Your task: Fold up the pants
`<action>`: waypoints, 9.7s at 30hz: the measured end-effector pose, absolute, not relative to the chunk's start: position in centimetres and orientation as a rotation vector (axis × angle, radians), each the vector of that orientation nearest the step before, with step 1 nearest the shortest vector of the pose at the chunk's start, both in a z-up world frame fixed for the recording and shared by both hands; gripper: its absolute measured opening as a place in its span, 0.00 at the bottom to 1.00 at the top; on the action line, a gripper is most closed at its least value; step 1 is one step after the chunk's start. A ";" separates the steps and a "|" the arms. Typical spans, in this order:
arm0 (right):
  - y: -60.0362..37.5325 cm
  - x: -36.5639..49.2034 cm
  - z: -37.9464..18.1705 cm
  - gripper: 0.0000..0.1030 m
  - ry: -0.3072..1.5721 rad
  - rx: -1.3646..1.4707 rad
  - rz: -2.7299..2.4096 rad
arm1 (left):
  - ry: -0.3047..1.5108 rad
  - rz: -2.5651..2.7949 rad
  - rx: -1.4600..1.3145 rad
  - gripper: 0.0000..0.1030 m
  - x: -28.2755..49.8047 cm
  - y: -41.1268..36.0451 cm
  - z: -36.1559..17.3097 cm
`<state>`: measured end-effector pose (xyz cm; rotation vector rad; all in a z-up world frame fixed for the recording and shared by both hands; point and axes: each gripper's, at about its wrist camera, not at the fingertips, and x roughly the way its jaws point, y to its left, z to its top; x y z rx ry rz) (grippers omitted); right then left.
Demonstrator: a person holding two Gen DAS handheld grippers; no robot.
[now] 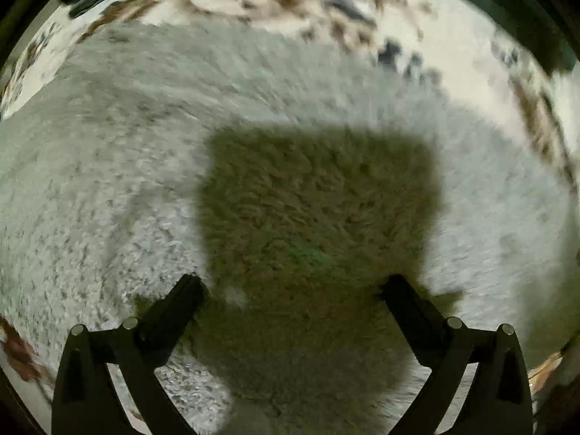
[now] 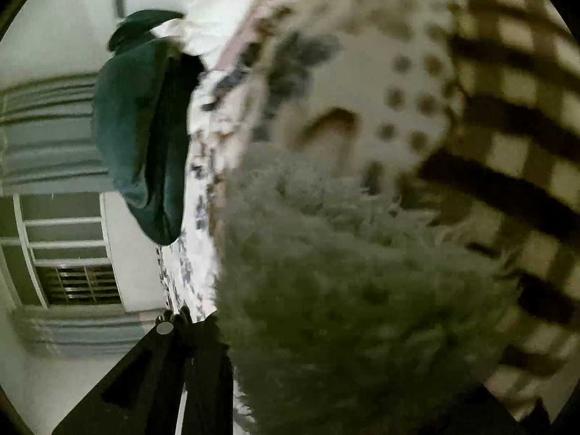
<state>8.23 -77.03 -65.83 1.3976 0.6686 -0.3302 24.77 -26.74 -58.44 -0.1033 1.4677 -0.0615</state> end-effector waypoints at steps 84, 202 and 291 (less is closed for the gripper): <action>-29.6 22.0 -58.9 0.68 1.467 0.577 0.198 | 1.257 0.282 -0.419 0.71 17.3 4.0 -50.3; -54.1 15.2 -63.4 0.38 1.469 0.955 0.075 | 1.332 -0.044 -0.056 0.98 15.9 -17.0 -51.7; -41.0 37.5 -52.1 0.38 1.221 0.962 0.436 | 1.146 -0.473 -0.750 0.40 30.9 -5.3 -37.1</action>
